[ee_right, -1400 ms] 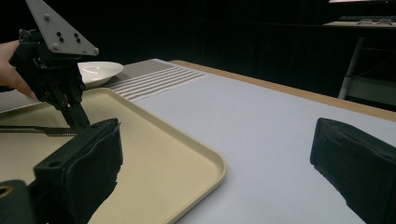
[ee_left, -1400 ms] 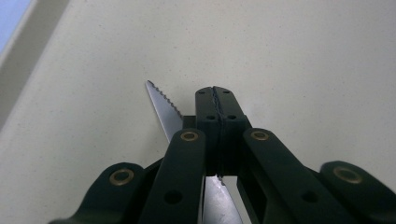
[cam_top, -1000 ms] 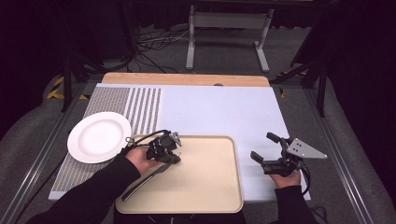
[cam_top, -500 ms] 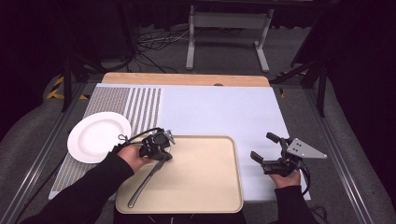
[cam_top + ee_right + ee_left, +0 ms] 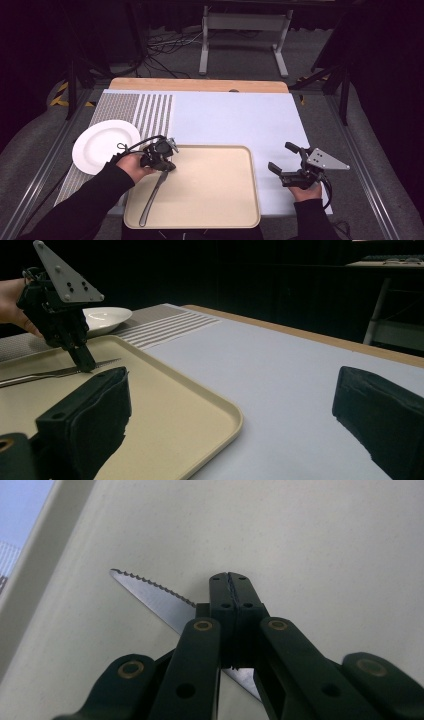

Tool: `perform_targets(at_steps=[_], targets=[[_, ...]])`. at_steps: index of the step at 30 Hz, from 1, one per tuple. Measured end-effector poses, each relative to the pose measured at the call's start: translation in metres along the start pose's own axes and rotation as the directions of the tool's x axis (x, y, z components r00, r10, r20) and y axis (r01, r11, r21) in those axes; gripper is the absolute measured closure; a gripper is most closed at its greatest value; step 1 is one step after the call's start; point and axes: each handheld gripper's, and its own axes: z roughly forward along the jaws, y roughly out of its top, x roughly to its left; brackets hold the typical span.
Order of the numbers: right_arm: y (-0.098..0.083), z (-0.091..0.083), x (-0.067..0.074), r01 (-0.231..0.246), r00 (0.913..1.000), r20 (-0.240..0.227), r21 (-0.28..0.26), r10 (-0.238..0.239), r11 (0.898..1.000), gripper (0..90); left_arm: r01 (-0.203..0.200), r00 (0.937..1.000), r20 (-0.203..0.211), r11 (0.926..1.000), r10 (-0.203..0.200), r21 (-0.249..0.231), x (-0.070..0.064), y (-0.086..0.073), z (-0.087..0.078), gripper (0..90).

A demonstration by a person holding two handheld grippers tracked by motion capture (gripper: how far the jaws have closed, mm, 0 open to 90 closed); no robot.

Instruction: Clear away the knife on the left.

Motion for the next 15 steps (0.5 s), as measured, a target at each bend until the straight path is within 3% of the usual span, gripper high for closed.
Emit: perform_targets(at_steps=[15], targets=[[0.000, 0.001, 0.000, 0.001, 1.0000, 0.000, 0.004, -0.001, 1.000, 3.0, 0.040, 0.9991, -0.017, 0.9991, -0.039, 0.012, 0.010, -0.018, -0.008, 90.0]])
